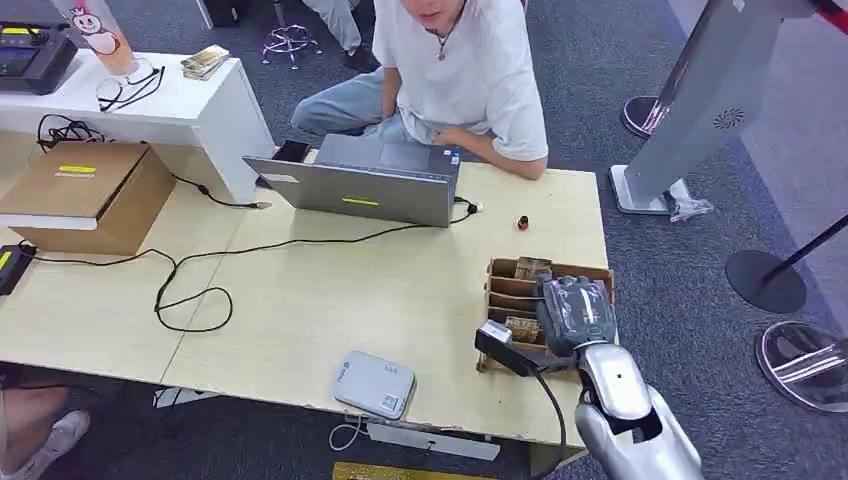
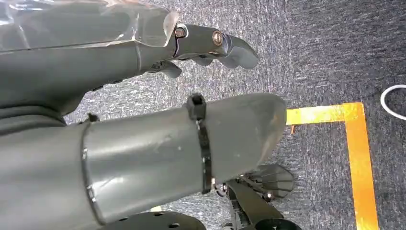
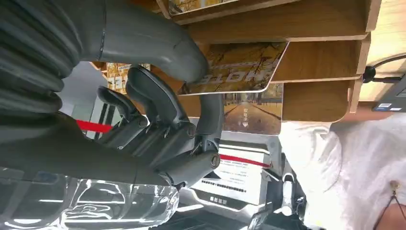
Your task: Pass the card to the sensor for recognition and then transmit it.
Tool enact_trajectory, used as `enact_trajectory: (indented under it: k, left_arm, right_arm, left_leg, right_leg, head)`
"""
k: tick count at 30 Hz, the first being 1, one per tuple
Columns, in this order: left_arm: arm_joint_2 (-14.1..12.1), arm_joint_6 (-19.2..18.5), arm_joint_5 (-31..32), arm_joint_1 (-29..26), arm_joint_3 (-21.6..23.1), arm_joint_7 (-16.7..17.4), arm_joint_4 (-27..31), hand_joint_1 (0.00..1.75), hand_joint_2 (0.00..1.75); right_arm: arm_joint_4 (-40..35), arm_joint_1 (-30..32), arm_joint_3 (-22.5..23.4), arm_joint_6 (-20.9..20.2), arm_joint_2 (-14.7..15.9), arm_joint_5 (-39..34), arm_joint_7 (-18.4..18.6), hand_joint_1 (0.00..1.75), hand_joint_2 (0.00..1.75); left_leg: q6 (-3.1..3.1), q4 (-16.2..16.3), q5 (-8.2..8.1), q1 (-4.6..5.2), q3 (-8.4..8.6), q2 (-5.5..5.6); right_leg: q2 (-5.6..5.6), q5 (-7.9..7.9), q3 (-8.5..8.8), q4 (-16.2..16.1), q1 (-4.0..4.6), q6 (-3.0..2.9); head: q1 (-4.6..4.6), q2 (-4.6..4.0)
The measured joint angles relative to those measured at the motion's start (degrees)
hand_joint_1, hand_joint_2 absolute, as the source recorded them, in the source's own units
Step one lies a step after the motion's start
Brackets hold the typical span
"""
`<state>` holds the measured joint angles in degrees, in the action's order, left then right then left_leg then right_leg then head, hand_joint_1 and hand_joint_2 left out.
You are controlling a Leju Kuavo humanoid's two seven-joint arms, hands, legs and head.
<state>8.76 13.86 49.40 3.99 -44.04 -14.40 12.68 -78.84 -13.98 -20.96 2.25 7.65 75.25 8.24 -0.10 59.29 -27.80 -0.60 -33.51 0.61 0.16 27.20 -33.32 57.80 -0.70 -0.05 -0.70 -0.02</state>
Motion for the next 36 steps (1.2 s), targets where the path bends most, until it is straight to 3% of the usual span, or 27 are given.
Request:
enact_trajectory:
  k: [36]
  left_arm:
    - [0.0,0.07,-0.04,-0.01,-0.02,0.07,-0.02,0.0,0.0]
  right_arm:
    - [-0.39,0.04,1.05,2.08,-1.14,0.83,-0.28,1.75,1.75]
  left_leg:
    - [0.0,0.0,0.0,0.0,-0.01,0.0]
  right_leg:
    - [0.0,0.0,0.0,0.0,0.0,0.0]
  head:
    - [0.0,0.0]
